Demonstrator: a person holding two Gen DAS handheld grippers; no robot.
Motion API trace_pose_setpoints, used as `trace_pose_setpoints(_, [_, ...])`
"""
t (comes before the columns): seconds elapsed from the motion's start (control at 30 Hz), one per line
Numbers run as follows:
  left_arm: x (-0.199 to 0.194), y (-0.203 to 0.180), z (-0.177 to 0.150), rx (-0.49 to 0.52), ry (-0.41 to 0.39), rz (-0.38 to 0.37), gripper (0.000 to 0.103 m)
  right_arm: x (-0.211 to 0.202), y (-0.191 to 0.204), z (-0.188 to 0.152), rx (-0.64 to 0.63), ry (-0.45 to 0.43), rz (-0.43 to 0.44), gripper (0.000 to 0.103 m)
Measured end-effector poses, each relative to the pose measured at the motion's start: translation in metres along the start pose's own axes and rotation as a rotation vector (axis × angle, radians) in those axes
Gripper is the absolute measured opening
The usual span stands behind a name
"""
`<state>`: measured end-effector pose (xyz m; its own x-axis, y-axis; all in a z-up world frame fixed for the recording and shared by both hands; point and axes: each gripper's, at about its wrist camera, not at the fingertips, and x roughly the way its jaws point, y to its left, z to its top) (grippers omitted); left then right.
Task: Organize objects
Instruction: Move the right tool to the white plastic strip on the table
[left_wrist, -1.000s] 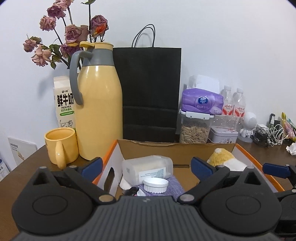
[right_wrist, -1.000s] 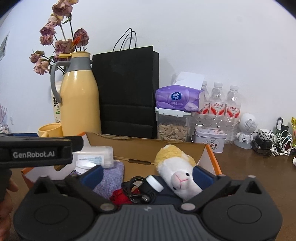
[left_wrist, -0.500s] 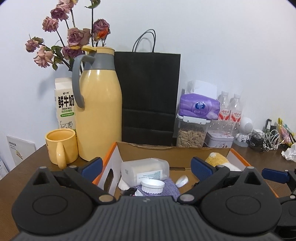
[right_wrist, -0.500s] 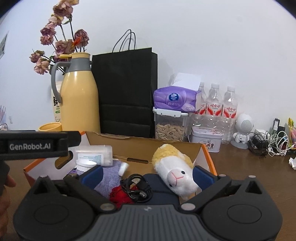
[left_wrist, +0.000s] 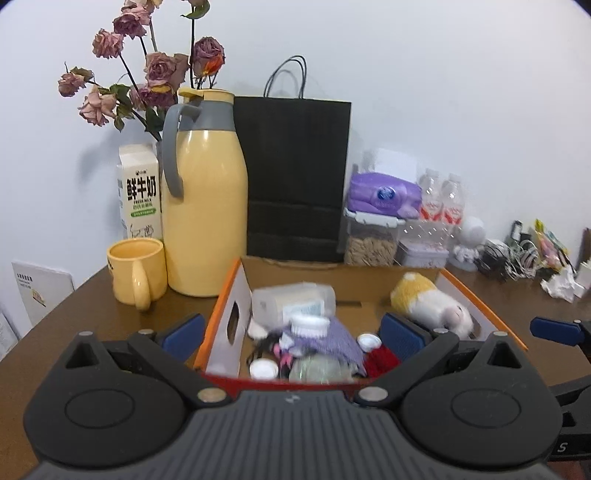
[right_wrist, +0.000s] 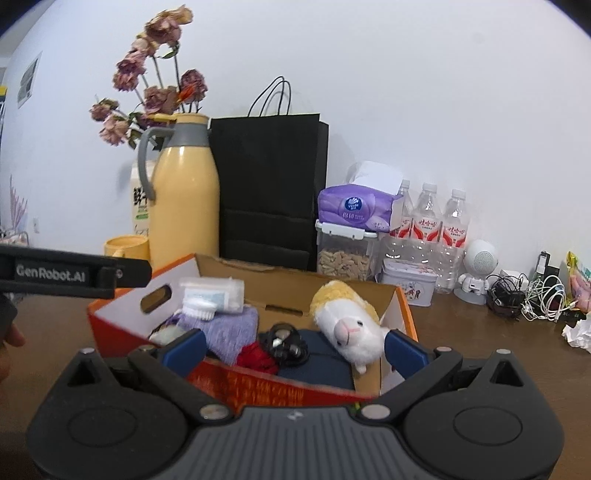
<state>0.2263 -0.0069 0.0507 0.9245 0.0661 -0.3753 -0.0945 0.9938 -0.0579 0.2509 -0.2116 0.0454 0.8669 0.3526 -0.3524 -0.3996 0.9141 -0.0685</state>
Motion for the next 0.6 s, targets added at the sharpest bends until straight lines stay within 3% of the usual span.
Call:
trace_pose_setpoints(0.17, [-0.019,0.004,-0.013,0.033,0.016,-0.011,0.103,-0.018,0.005,-0.013,-0.028,0.028,0.019,0.103])
trace_pose_setpoints(0.53, [-0.022,0.018,-0.054,0.051,0.167,0.01,0.103,-0.028,0.018,-0.048,-0.044,0.148,0.086,0.103])
trace_pose_setpoints(0.6, [-0.023,0.02,-0.057,0.052,0.172,0.01,0.103,-0.029,0.022,-0.053,-0.051,0.164,0.102,0.099])
